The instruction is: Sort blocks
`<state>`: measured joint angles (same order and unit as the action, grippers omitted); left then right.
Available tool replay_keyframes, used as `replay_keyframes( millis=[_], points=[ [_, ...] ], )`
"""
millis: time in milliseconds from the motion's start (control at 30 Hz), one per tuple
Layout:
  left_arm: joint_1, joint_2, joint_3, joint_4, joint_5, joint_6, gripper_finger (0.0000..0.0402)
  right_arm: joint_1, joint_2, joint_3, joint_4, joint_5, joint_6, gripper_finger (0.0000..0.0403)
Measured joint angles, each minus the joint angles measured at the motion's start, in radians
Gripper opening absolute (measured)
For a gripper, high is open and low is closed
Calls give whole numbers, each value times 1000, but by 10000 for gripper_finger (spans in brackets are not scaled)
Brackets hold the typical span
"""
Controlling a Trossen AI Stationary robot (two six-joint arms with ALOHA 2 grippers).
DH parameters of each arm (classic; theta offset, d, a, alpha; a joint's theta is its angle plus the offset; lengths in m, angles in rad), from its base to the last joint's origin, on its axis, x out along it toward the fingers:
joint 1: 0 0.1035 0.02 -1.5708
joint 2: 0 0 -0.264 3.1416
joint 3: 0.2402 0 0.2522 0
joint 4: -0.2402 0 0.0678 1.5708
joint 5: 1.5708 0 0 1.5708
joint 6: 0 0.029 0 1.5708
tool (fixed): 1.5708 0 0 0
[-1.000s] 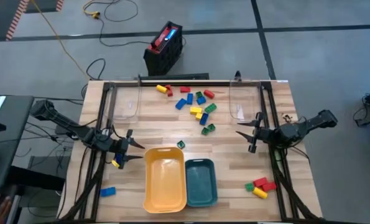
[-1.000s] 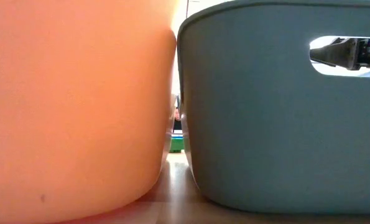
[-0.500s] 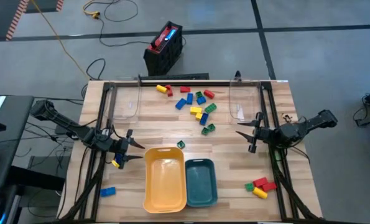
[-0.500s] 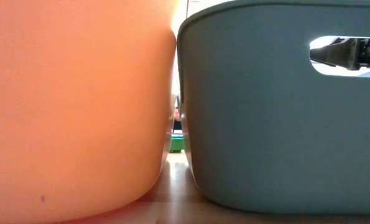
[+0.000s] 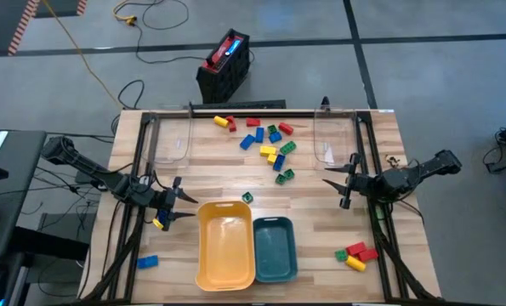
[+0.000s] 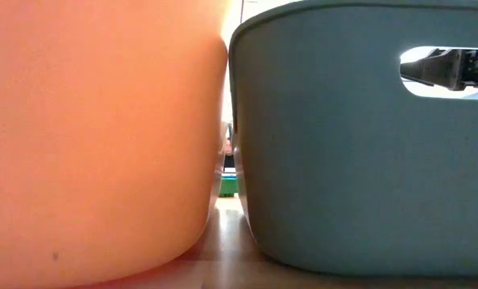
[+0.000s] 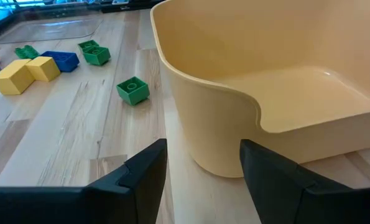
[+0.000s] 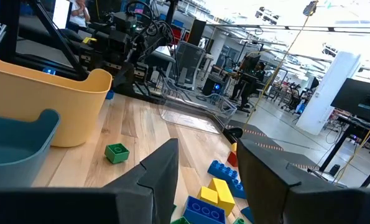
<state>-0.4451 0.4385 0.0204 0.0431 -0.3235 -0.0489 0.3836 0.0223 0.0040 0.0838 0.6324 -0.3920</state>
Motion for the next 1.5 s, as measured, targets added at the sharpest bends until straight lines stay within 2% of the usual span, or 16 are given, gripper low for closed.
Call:
replay_keyframes(
  millis=[733, 867, 933, 1167, 1267, 1333, 1500],
  points=[
    [0, 0, 0, 0, 0, 50, 199, -1, 0, 0, 14, 1, -40, 179],
    [2, 0, 0, 29, -52, 51, 199, -1, 0, 0, 61, -2, -53, 179],
    [3, 0, 0, 33, -58, 49, 199, 3, 0, 0, 99, -5, 0, 179],
    [3, 0, 0, 35, -59, 64, 199, 8, 0, 0, 252, -7, 402, 179],
    [3, 0, 0, 37, -59, 50, 199, 6, 0, 3, 259, -8, 414, 179],
    [3, 0, 0, 50, -67, 14, 199, 6, 0, 5, 258, -8, 403, 179],
    [3, 0, 0, 61, -67, -276, 199, 7, 0, 6, 267, -8, 403, 179]
  ],
)
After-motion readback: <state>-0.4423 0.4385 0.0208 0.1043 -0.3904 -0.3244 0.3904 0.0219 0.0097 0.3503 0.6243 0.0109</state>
